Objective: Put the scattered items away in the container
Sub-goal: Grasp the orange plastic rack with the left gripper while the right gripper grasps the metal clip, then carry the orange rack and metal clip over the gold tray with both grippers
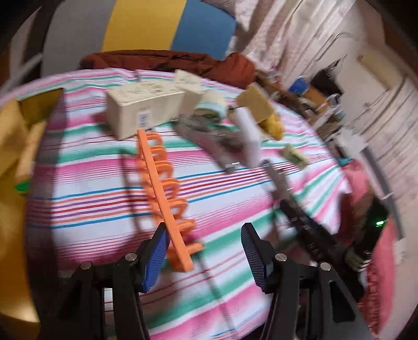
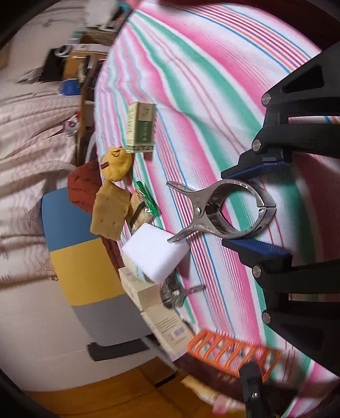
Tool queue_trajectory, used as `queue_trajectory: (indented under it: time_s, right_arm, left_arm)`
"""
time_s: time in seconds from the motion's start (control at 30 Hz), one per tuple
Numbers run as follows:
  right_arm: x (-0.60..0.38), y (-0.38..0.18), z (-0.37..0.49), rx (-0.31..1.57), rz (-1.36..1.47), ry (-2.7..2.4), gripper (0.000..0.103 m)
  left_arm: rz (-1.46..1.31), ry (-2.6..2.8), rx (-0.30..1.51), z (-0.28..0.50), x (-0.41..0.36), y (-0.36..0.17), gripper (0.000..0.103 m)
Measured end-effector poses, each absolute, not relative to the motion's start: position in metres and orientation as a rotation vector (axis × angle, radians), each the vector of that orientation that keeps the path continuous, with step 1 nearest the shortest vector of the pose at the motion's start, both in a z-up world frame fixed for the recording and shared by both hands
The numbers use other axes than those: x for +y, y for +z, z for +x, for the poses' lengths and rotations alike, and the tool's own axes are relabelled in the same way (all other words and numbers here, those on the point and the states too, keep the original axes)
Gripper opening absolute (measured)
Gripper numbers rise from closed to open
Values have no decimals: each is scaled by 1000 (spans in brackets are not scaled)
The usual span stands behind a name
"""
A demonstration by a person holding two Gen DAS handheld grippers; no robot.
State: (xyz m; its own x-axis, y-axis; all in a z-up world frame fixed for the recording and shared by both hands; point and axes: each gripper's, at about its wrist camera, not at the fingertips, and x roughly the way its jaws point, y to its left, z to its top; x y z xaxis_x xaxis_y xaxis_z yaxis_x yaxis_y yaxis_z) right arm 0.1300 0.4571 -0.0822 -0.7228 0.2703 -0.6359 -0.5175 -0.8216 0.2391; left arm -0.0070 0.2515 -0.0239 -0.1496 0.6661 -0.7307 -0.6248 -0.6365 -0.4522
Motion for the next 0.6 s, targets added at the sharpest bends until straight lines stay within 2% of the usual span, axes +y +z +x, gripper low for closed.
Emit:
queue_trajectory:
  time_s: [0.07, 0.2, 0.37, 0.5, 0.6]
  right_arm:
    - [458, -82, 133, 630, -839, 2511, 44]
    - [457, -82, 137, 668, -843, 2523, 44]
    - [458, -82, 139, 696, -842, 2520, 44]
    - [458, -82, 139, 692, -846, 2522, 44]
    - [458, -82, 139, 691, -846, 2522, 44]
  left_arm:
    - [-1175, 1818, -67, 0, 253, -17, 57]
    - [-1088, 1926, 56, 9, 255, -6, 57]
    - [-1190, 2049, 63, -6, 249, -19, 57]
    - [-1223, 2112, 67, -15, 247, -29, 65]
    - [-1300, 2052, 28, -23, 251, -42, 66]
